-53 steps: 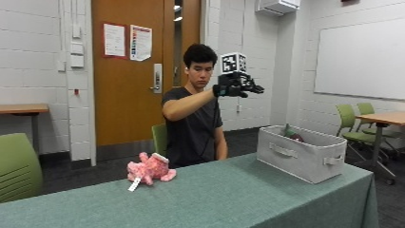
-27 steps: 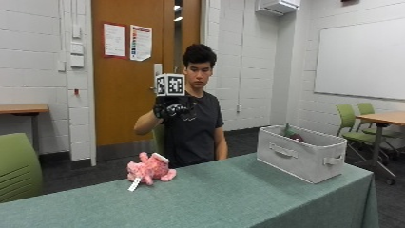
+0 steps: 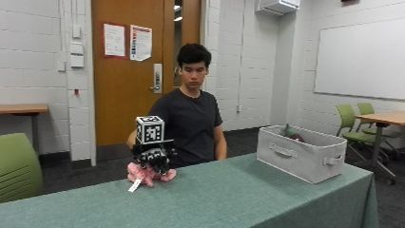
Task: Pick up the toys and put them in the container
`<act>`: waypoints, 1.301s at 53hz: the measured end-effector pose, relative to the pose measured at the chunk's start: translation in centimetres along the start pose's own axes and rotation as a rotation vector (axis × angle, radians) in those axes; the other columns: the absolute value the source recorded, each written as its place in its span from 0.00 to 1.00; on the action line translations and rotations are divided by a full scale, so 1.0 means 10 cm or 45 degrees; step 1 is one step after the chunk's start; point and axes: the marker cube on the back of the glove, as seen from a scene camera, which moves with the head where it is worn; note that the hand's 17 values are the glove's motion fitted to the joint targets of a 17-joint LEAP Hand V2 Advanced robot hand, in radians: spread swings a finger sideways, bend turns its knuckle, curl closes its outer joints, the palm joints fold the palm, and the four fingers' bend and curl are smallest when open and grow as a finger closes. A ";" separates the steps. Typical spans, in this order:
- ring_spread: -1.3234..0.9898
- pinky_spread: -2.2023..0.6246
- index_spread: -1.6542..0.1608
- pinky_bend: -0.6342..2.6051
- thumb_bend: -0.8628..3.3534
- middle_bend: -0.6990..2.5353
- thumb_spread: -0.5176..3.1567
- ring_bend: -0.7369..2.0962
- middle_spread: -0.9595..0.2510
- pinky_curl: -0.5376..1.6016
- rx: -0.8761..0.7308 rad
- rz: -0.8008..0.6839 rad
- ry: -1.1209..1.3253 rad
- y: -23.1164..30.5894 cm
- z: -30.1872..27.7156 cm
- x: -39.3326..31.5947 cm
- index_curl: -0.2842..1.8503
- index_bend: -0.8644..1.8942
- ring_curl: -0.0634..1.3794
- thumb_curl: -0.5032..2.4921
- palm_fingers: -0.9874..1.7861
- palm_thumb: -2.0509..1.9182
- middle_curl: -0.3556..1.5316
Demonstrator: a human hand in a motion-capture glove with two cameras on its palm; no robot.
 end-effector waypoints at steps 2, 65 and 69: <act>0.43 0.76 0.76 0.29 0.18 0.32 0.39 0.38 0.67 0.39 -0.023 0.007 -0.015 0.00 0.07 0.03 0.37 0.41 0.23 0.23 0.40 0.48 0.42; 0.36 0.65 0.70 0.35 0.25 0.43 0.38 0.58 0.43 0.43 0.142 0.045 0.057 -0.14 -0.14 0.02 0.48 0.41 0.38 0.37 0.79 0.67 0.52; 0.36 0.65 0.69 0.37 0.25 0.44 0.37 0.60 0.43 0.43 0.131 0.047 -0.005 -0.15 -0.39 -0.12 0.50 0.42 0.39 0.38 0.79 0.67 0.53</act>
